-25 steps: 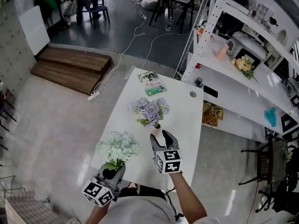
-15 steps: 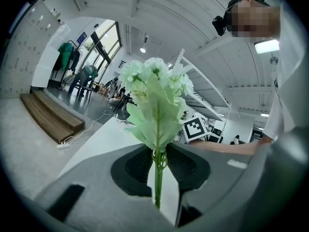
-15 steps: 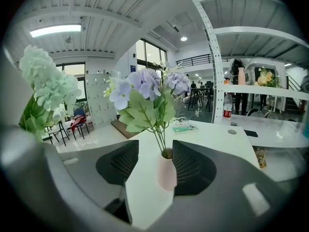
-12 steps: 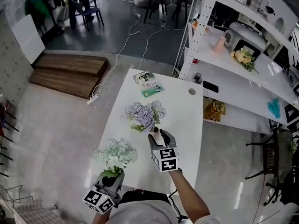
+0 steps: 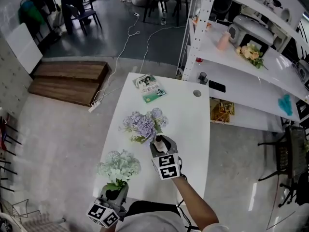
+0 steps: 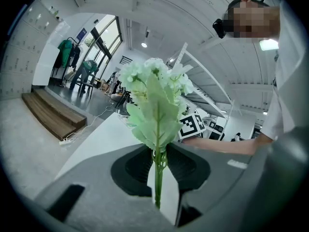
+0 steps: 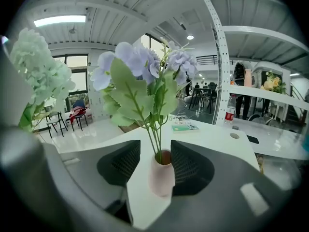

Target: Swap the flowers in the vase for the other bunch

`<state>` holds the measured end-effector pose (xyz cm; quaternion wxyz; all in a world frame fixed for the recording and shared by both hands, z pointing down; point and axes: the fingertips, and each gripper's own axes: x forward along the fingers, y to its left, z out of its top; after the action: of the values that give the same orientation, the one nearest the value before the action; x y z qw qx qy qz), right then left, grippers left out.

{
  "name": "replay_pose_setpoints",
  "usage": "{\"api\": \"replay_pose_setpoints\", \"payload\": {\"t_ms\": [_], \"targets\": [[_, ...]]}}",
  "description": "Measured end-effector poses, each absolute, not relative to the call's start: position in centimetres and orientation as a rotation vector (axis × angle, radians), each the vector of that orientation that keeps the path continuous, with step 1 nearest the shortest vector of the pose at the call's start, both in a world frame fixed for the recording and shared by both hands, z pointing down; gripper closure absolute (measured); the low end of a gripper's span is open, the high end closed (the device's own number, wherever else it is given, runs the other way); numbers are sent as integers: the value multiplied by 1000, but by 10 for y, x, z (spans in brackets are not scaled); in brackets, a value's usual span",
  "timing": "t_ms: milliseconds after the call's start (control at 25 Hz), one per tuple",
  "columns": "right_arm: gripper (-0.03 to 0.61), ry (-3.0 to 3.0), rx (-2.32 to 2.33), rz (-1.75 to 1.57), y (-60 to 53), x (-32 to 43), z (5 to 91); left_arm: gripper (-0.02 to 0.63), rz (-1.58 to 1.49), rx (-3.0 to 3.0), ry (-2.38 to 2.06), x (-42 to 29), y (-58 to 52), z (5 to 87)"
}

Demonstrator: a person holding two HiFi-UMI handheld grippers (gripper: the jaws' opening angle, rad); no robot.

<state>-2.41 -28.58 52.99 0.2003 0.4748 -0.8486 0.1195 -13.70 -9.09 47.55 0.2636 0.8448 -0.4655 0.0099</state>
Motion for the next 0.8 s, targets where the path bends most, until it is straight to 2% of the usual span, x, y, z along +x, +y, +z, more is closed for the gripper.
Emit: {"api": "replay_pose_setpoints", "payload": {"t_ms": [800], "targets": [[453,-2319,1304,245,-303,-27,542,535,37,2259,-1298,-141,-101,481]]}}
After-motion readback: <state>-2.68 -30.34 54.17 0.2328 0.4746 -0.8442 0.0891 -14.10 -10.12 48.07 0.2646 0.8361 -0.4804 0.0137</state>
